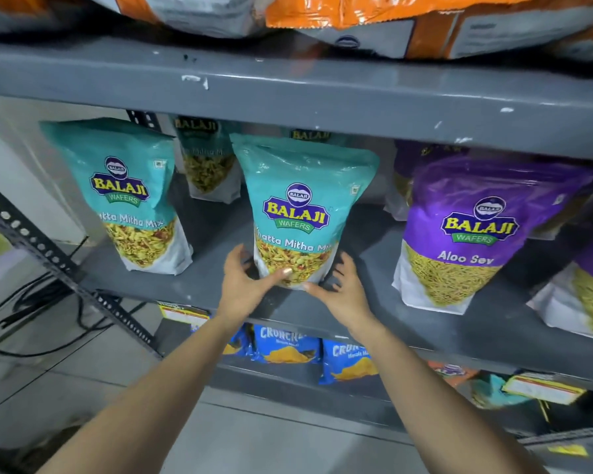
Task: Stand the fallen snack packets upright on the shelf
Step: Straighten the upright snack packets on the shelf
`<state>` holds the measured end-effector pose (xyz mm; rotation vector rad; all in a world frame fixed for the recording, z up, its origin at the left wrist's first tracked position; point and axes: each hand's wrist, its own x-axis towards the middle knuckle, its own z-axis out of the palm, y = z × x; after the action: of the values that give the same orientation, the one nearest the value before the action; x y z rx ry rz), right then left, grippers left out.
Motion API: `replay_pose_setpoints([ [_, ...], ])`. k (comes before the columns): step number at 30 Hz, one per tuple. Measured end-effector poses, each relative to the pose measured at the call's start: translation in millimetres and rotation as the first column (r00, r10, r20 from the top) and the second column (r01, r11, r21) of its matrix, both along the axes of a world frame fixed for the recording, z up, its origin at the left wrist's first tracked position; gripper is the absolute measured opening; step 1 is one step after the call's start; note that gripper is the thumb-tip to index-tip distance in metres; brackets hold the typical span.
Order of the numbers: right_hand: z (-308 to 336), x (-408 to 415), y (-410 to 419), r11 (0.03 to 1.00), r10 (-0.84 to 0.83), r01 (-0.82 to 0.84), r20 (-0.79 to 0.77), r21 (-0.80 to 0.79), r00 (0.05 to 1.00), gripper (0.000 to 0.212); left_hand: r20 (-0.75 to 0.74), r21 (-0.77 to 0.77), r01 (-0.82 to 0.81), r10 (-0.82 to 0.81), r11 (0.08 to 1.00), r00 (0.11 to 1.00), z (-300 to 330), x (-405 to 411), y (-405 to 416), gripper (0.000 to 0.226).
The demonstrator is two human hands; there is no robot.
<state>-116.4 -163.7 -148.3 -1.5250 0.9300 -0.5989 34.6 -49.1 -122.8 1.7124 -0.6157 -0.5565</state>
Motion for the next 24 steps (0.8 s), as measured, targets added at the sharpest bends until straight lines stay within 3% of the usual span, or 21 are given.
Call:
replay_pose_setpoints([
  [2,-1,-25,9,0.991,-0.114,0.116,0.034,-0.063,0.993,0.067,0.098,-0.06,-0.207,0.212,0.977,0.972,-6,-16,14,0.057],
  [4,-7,-66,19,0.95,-0.243,0.245,0.032,-0.191,0.969,0.035,0.206,-0.088,-0.193,0.207,0.977,0.956,-19,-35,26,0.029],
  [5,-11,-90,22,0.922,-0.309,0.308,0.033,-0.236,0.95,0.031,0.248,-0.084,-0.13,0.147,0.988,0.957,-26,-46,28,0.022],
  [9,-15,-173,11,0.774,-0.58,0.593,0.13,-0.221,0.804,0.046,0.338,-0.042,0.179,-0.154,0.983,0.928,-35,-100,-1,0.007],
  [11,-6,-195,-13,0.734,-0.63,0.651,0.163,-0.194,0.759,0.055,0.326,-0.045,0.273,-0.244,0.961,0.913,-25,-129,-33,0.024],
  [14,16,-206,-60,0.787,-0.557,0.563,0.102,-0.252,0.824,0.068,0.13,0.026,0.311,-0.312,0.95,0.941,-16,-151,-87,0.079],
  [16,23,-206,-88,0.879,-0.389,0.367,-0.012,-0.304,0.921,0.078,0.014,0.141,0.374,-0.38,0.916,0.925,-13,-155,-116,0.119],
  [17,23,-206,-97,0.919,-0.304,0.278,-0.053,-0.28,0.951,0.077,-0.012,0.176,0.423,-0.427,0.889,0.904,-15,-157,-126,0.125],
  [20,16,-207,-106,0.966,-0.186,0.16,-0.11,-0.205,0.976,0.068,0.019,0.207,0.48,-0.494,0.852,0.869,-19,-168,-134,0.097],
  [24,5,-211,-98,0.969,-0.172,0.159,-0.055,-0.187,0.984,0.064,0.044,0.164,0.381,-0.393,0.91,0.918,-30,-176,-127,0.074],
])
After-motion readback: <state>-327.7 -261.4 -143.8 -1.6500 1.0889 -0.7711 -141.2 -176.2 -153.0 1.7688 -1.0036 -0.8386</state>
